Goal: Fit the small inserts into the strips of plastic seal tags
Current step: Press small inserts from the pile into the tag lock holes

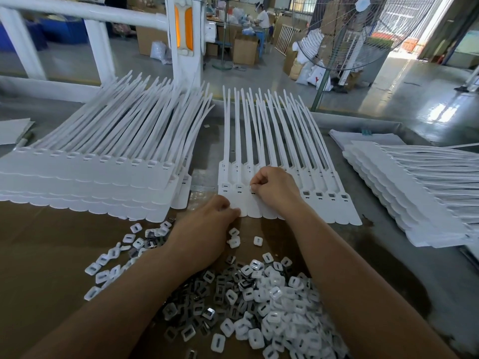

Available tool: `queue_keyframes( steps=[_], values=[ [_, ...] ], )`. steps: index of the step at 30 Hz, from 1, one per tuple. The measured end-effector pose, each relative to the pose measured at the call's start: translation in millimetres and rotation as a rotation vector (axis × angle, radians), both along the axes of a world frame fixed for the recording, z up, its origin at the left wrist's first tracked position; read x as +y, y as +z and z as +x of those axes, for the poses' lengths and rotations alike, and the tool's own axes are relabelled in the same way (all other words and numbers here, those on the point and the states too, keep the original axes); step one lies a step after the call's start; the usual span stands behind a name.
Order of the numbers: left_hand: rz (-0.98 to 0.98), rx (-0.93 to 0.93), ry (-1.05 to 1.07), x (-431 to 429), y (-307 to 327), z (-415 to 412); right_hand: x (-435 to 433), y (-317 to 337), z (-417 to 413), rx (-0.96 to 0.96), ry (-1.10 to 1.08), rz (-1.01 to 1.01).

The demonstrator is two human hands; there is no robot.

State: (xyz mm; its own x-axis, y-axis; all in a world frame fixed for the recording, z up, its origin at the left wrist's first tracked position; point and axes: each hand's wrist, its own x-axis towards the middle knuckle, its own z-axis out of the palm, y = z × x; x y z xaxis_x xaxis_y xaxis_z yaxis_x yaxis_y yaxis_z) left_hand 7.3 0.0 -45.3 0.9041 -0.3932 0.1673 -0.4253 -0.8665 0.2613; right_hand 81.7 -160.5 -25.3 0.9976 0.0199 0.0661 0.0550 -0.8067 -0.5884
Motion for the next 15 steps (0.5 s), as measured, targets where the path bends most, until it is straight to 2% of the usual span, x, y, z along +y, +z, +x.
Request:
queue_keyframes(
  steps=[15],
  values=[
    [0.021,0.009,0.010,-0.2,-0.6,-1.8,3.6,9.4,11.3,0.088,-0.089,-0.004]
  ],
)
